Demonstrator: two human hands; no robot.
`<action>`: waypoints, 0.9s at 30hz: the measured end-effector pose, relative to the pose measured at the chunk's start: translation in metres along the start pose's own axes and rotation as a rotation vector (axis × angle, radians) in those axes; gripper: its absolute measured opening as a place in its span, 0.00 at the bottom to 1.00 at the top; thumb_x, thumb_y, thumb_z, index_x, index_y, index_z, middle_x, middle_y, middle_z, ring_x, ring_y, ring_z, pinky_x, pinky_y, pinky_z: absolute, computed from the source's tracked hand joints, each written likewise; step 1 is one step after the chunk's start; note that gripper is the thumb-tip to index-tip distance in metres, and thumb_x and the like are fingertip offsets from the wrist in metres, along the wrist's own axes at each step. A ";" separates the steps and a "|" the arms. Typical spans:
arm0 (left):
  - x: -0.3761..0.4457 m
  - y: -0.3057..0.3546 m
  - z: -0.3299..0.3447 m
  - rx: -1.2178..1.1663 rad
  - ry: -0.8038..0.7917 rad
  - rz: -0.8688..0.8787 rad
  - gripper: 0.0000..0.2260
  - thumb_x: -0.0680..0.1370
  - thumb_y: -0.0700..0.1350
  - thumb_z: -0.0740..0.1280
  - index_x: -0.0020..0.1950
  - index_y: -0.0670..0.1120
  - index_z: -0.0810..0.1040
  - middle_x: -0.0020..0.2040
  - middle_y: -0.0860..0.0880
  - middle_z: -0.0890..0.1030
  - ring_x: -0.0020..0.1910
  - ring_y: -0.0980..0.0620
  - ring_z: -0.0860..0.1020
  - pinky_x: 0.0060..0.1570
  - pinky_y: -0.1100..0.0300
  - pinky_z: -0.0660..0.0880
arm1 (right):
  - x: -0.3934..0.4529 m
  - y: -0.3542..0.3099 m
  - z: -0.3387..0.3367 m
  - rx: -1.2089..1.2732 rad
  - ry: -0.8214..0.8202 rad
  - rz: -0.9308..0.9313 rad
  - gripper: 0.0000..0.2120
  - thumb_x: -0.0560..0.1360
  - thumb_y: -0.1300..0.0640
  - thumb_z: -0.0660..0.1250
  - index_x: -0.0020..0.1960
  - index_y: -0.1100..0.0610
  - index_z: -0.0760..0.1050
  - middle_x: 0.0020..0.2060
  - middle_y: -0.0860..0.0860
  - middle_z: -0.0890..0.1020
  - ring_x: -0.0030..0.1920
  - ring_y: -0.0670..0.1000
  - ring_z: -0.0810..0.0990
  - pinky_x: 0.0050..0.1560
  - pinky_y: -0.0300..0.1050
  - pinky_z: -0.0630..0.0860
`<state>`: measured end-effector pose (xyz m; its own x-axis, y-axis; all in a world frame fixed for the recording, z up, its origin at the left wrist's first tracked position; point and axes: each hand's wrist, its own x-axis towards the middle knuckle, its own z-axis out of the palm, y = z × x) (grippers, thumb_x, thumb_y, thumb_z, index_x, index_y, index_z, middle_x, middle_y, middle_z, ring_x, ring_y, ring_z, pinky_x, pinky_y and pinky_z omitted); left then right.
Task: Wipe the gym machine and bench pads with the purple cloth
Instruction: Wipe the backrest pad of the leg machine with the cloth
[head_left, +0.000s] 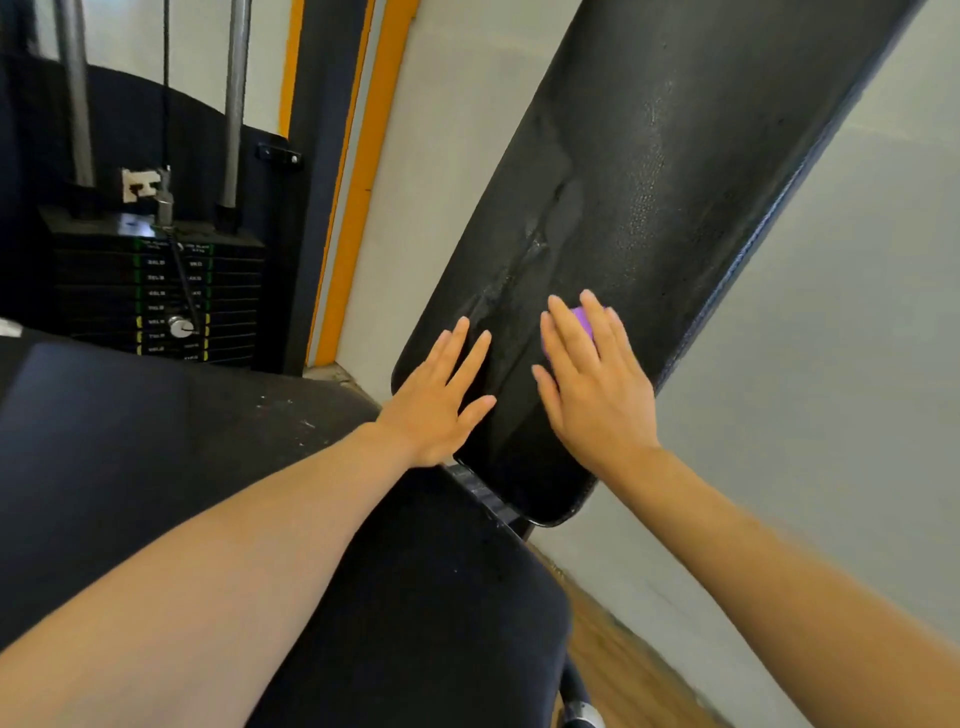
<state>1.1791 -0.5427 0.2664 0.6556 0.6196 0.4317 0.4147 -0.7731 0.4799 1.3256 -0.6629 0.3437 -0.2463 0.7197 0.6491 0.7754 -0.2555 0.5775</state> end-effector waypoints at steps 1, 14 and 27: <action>0.000 -0.001 -0.001 0.007 -0.004 0.002 0.32 0.84 0.57 0.55 0.80 0.56 0.36 0.79 0.54 0.31 0.79 0.52 0.35 0.79 0.50 0.49 | -0.006 -0.009 0.005 -0.014 -0.026 -0.068 0.25 0.82 0.50 0.60 0.73 0.64 0.68 0.72 0.59 0.70 0.74 0.63 0.65 0.75 0.58 0.60; -0.011 -0.011 -0.007 -0.101 -0.097 -0.085 0.29 0.86 0.54 0.52 0.79 0.57 0.35 0.79 0.55 0.31 0.79 0.52 0.35 0.79 0.50 0.48 | 0.002 0.019 0.003 -0.053 -0.054 -0.366 0.25 0.74 0.59 0.71 0.70 0.58 0.73 0.72 0.61 0.70 0.71 0.63 0.70 0.73 0.57 0.61; -0.012 0.020 0.008 -0.231 -0.028 -0.215 0.31 0.85 0.57 0.51 0.79 0.54 0.33 0.78 0.52 0.28 0.77 0.50 0.31 0.78 0.48 0.43 | -0.054 0.002 0.001 -0.005 -0.091 -0.271 0.22 0.80 0.57 0.59 0.73 0.61 0.69 0.74 0.61 0.67 0.73 0.63 0.67 0.73 0.58 0.63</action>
<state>1.1840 -0.5665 0.2647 0.5869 0.7590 0.2819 0.3931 -0.5715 0.7204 1.3409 -0.7013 0.3094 -0.3908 0.8172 0.4235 0.6856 -0.0486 0.7264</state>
